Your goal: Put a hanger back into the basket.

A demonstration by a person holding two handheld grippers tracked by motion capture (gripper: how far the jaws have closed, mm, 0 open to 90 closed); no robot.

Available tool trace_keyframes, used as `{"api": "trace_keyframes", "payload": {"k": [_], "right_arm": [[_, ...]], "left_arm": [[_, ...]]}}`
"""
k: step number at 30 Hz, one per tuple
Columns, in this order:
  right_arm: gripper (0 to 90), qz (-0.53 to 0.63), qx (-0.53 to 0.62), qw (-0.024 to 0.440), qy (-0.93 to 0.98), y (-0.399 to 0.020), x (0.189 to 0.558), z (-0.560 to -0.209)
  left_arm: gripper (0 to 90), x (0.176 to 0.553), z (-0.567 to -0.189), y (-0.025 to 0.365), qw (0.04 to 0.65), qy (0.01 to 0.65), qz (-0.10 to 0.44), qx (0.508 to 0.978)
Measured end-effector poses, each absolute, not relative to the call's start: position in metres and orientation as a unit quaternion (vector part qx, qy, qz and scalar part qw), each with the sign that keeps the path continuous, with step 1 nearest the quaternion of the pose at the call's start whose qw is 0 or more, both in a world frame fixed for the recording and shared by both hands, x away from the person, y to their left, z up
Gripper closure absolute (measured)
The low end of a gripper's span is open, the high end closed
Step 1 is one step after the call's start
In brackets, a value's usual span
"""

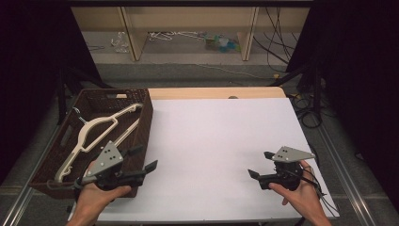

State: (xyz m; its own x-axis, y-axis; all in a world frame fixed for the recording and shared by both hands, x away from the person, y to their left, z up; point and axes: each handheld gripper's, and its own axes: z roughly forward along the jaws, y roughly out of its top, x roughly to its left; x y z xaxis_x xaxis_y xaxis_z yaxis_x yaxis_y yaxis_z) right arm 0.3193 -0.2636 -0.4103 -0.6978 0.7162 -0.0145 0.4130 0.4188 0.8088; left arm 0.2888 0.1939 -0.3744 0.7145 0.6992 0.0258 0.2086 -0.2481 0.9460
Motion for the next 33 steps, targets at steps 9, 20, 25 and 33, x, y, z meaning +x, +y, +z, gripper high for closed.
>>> {"api": "trace_keyframes", "payload": {"k": [9, 20, 25, 33], "right_arm": [[16.5, 0.433, 0.343, 0.19, 0.811, -0.263, 0.312, -0.41], [16.5, 0.452, 0.345, 0.195, 0.799, -0.264, 0.306, -0.41], [16.5, 0.454, 0.345, 0.202, 0.796, -0.263, 0.3, -0.411], [16.5, 0.468, 0.339, 0.199, 0.791, -0.263, 0.293, -0.413]], "left_arm": [[24.5, 0.279, -0.395, 0.181, 0.541, 0.299, 0.213, 0.757], [18.1, 0.263, -0.414, 0.174, 0.539, 0.273, 0.225, 0.764], [17.2, 0.258, -0.419, 0.175, 0.541, 0.276, 0.224, 0.762], [16.9, 0.254, -0.426, 0.174, 0.54, 0.28, 0.214, 0.765]]}}
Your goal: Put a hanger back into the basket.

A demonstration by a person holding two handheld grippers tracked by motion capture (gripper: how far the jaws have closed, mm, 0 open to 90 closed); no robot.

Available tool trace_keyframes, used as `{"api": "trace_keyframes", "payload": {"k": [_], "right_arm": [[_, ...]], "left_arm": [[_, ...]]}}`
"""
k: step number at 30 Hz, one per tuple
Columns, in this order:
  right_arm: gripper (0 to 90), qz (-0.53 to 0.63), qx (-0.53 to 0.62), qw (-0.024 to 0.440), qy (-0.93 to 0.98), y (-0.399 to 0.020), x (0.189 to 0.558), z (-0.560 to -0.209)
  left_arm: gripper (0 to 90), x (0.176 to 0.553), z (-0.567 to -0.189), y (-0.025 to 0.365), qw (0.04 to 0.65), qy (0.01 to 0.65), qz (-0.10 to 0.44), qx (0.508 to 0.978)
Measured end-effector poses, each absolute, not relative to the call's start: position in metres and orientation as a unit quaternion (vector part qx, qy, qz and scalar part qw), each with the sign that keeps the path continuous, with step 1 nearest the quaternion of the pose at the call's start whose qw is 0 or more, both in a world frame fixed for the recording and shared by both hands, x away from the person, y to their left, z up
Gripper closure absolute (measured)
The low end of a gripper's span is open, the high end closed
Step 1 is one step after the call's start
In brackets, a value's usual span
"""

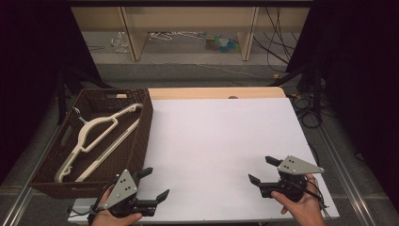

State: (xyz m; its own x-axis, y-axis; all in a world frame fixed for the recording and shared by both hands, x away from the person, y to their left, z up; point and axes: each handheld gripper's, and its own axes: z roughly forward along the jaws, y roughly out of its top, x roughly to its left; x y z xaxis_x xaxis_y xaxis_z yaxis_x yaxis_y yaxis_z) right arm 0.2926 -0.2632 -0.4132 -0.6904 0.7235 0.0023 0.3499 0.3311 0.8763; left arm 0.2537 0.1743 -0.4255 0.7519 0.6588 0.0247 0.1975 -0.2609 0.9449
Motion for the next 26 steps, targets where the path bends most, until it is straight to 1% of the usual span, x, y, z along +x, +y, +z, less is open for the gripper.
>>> {"api": "trace_keyframes", "payload": {"k": [10, 13, 17, 21, 22, 26], "right_arm": [[16.4, 0.48, 0.337, 0.205, 0.784, -0.265, 0.277, -0.414], [16.4, 0.481, 0.334, 0.2, 0.785, -0.265, 0.278, -0.415], [16.4, 0.481, 0.336, 0.207, 0.783, -0.266, 0.278, -0.415], [16.4, 0.482, 0.337, 0.207, 0.782, -0.266, 0.278, -0.415], [16.4, 0.482, 0.336, 0.208, 0.782, -0.266, 0.278, -0.415], [16.4, 0.481, 0.335, 0.207, 0.784, -0.266, 0.278, -0.416]], "left_arm": [[16.9, 0.256, -0.427, 0.177, 0.54, 0.283, 0.217, 0.762], [16.9, 0.256, -0.427, 0.177, 0.541, 0.286, 0.214, 0.761], [16.9, 0.257, -0.426, 0.177, 0.545, 0.28, 0.217, 0.76], [16.9, 0.256, -0.426, 0.176, 0.547, 0.287, 0.213, 0.756], [16.9, 0.256, -0.425, 0.178, 0.54, 0.278, 0.22, 0.763], [16.9, 0.255, -0.425, 0.177, 0.544, 0.285, 0.215, 0.759]]}}
